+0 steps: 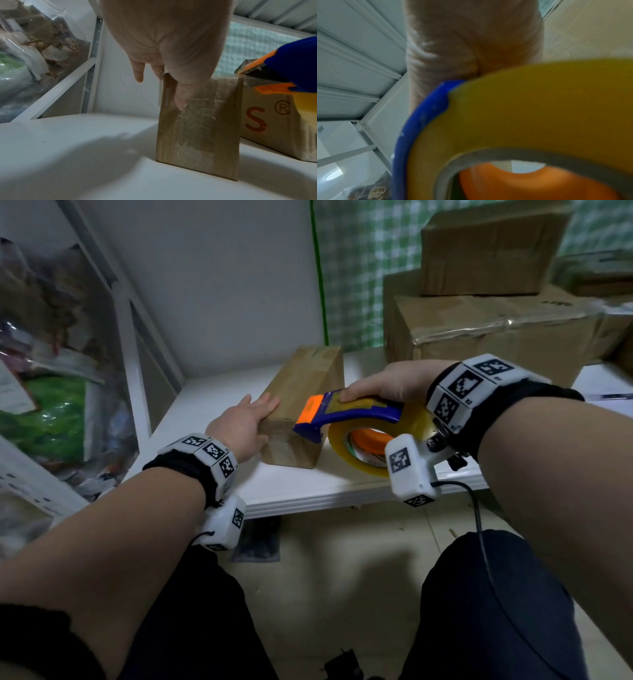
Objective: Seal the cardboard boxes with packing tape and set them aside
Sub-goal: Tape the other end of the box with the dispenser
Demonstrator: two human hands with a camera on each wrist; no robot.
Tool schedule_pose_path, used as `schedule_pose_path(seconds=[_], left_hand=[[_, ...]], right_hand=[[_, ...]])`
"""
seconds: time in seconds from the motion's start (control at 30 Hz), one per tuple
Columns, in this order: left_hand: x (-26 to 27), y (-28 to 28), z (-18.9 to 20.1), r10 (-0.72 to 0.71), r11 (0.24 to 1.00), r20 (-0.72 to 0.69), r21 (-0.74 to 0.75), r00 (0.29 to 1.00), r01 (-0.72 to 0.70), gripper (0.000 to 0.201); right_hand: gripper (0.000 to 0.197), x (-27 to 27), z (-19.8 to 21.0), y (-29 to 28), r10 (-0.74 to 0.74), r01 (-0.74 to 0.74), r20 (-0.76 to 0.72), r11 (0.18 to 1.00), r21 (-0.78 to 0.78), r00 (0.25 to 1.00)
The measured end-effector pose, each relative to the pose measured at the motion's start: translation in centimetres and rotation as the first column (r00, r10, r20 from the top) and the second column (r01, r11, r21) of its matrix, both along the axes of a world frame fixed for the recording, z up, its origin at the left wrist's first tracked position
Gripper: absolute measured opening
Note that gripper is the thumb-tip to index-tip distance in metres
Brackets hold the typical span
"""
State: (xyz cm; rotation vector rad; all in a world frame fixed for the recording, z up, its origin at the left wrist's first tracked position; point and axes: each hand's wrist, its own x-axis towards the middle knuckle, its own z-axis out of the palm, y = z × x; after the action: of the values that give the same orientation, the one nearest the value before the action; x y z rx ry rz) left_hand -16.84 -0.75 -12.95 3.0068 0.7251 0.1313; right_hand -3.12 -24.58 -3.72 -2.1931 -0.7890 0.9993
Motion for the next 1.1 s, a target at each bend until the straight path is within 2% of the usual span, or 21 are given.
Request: schedule_pose_path(seconds=[0.13, 0.27, 0.33, 0.43, 0.53, 0.63, 0.7, 0.73, 0.8, 0.9, 0.97, 1.07, 1.1], left_hand=[[-0.1, -0.2, 0.1, -0.006, 1.0, 0.02, -0.008, 1.0, 0.006, 0.077], [-0.4, -0.3, 0.7, -0.034, 0.999, -0.025, -0.018, 0.999, 0.034, 0.083], [-0.7, -0.2, 1.8, -0.057, 0.997, -0.099, -0.063, 0.993, 0.051, 0.094], [-0.9, 0.0, 4.5, -0.047, 0.991, -0.288, -0.132, 0.956, 0.009, 0.104], [-0.4, -0.3, 6.3, 0.0, 0.964, -0.376, -0.246, 0.927, -0.1, 0.093], [0.5, -0.4, 6.7, 0.115, 0.931, -0.283, -0.304, 0.952, -0.203, 0.08], [1.0, -1.3, 6.2, 0.114, 0.928, -0.275, -0.314, 0.955, -0.201, 0.07], [1.6, -1.5, 5.7, 0.083, 0.936, -0.272, -0.308, 0.959, -0.168, 0.063], [2.7, -2.5, 4.7, 0.037, 0.959, -0.269, -0.26, 0.962, -0.109, 0.066], [3.9, -2.7, 3.6, 0.074, 0.98, -0.291, -0.156, 0.954, -0.123, 0.05], [4.4, -2.0, 3.4, 0.144, 0.973, -0.307, -0.132, 0.941, -0.192, 0.054], [4.9, -2.3, 3.6, 0.15, 0.977, -0.356, -0.088, 0.922, -0.192, 0.069], [4.9, -2.7, 3.6, 0.153, 0.981, -0.344, -0.063, 0.927, -0.185, 0.063]], right_hand=[[0.037, -0.1, -0.6, 0.3, -0.027, 0.027, 0.044, 1.0, -0.011, 0.999], [0.039, -0.4, -1.4, 1.0, -0.054, 0.053, 0.089, 0.998, 0.015, 0.995], [0.041, -0.7, -1.8, 1.4, -0.063, 0.06, 0.108, 0.998, 0.031, 0.992], [0.044, -1.0, -2.4, 1.9, -0.088, 0.081, 0.102, 0.994, 0.07, 0.991], [0.046, -1.3, -3.3, 2.6, -0.118, 0.108, 0.082, 0.988, 0.114, 0.99], [0.052, -1.5, -4.3, 3.1, -0.13, 0.122, 0.048, 0.982, 0.141, 0.99], [0.058, -1.3, -5.0, 2.9, -0.136, 0.13, 0.034, 0.982, 0.138, 0.99], [0.059, -1.2, -5.4, 2.6, -0.137, 0.132, 0.027, 0.983, 0.129, 0.99], [0.056, -0.9, -6.3, 1.9, -0.135, 0.134, -0.002, 0.984, 0.12, 0.991], [0.056, -0.8, -7.0, 1.9, -0.141, 0.141, -0.011, 0.979, 0.147, 0.99], [0.062, -0.6, -7.1, 2.2, -0.128, 0.129, -0.017, 0.979, 0.159, 0.992], [0.063, -0.3, -7.3, 2.4, -0.106, 0.111, -0.042, 0.981, 0.159, 0.993], [0.062, -0.2, -7.4, 2.2, -0.1, 0.107, -0.048, 0.981, 0.16, 0.994]])
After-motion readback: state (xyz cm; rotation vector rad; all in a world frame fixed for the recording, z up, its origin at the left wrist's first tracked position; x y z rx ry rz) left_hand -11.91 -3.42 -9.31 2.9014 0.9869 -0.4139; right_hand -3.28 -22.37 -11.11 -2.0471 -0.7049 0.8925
